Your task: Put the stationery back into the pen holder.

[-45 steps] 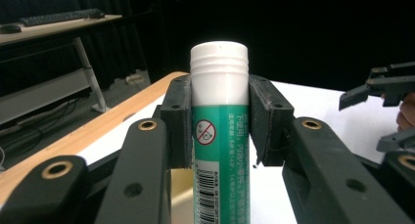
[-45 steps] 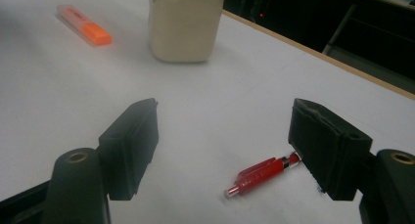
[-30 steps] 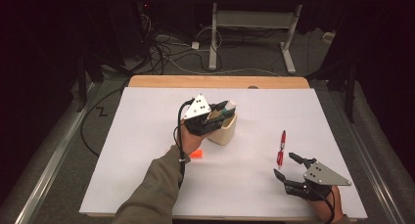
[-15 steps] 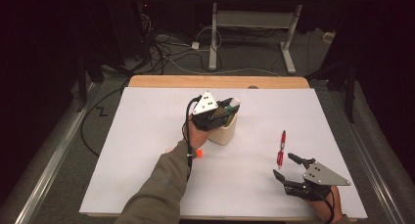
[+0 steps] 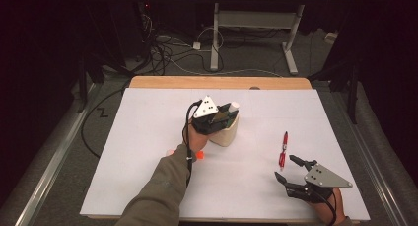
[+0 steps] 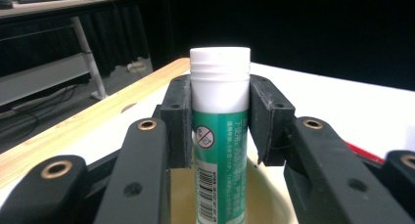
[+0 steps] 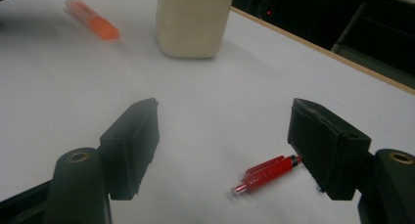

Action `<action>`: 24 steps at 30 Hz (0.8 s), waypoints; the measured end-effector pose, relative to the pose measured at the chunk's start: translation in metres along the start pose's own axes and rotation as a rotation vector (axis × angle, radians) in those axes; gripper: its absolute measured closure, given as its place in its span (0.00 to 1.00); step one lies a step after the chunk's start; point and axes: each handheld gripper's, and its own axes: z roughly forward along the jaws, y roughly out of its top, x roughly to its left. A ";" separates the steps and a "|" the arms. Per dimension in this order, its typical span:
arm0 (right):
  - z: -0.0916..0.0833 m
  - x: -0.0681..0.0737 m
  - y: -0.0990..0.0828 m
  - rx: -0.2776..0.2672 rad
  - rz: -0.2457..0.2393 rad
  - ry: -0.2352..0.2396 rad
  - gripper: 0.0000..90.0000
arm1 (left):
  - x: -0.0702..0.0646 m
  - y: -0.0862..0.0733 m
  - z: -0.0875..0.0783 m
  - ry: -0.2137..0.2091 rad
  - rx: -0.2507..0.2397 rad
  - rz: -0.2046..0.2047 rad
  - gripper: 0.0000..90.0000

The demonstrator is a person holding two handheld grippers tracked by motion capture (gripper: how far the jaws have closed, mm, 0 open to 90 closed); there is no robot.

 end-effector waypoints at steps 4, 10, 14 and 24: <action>0.001 0.001 0.000 0.004 -0.007 0.003 0.31 | 0.000 -0.003 -0.003 0.005 0.019 0.002 0.69; 0.001 0.002 0.000 0.009 -0.007 0.006 0.31 | 0.000 -0.007 -0.006 0.010 0.039 0.009 0.68; 0.002 0.002 0.000 0.012 -0.009 0.008 0.31 | 0.000 -0.007 -0.008 -0.001 0.034 0.007 0.64; 0.002 0.002 0.000 0.014 -0.013 0.008 0.31 | -0.004 0.000 -0.018 0.008 0.046 0.064 0.59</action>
